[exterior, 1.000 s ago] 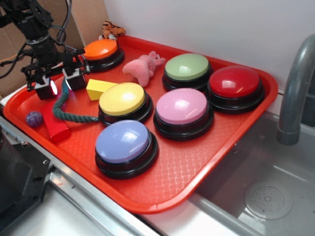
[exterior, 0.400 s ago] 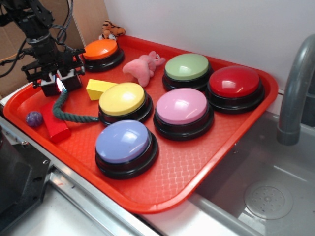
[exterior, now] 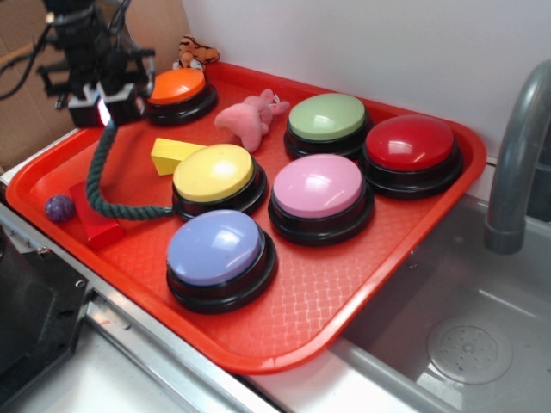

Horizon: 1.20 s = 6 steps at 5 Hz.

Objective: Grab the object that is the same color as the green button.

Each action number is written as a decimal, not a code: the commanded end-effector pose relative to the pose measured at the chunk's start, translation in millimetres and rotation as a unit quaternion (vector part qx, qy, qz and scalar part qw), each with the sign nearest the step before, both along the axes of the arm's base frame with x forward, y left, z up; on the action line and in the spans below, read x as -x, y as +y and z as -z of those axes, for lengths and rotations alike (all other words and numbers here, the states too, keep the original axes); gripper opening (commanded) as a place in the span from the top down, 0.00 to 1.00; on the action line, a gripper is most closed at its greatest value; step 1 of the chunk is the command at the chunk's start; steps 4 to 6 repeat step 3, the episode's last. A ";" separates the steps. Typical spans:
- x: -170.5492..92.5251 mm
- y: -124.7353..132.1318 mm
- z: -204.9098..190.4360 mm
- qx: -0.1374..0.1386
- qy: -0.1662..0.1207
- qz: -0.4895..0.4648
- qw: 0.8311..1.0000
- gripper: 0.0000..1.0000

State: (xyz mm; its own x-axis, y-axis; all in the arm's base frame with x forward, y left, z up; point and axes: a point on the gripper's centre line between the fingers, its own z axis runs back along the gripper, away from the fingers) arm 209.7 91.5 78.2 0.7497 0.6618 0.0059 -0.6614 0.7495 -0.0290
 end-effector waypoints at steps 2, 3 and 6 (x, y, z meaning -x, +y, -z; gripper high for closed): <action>-3.6 -104.2 -66.1 0.049 -0.047 0.328 0.942 1.00; -0.1 -111.3 -62.6 0.070 -0.036 0.324 0.943 1.00; -0.1 -111.3 -62.6 0.070 -0.036 0.324 0.943 1.00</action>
